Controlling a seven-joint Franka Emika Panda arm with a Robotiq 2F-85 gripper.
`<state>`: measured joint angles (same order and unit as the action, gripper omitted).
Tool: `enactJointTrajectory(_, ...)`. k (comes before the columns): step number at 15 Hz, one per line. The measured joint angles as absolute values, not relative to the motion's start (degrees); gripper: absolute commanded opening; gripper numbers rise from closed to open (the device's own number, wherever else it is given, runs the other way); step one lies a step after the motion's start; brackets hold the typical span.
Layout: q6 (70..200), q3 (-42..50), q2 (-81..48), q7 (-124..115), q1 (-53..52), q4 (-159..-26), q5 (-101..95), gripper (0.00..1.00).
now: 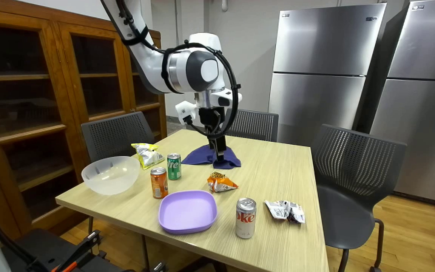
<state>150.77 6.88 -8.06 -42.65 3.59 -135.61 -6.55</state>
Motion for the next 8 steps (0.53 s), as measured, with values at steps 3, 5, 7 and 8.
enactJointTrajectory(3,151.93,7.21,-10.76,-46.86,1.95,-134.28,-6.78,1.0)
enactJointTrajectory(5,152.63,7.59,-12.92,-49.5,0.75,-132.89,-6.78,1.0)
enactJointTrajectory(7,152.9,8.23,-15.24,-52.04,-0.48,-131.23,-6.78,1.0)
enactJointTrajectory(8,152.91,8.63,-16.46,-53.34,-1.07,-130.29,-6.78,1.0)
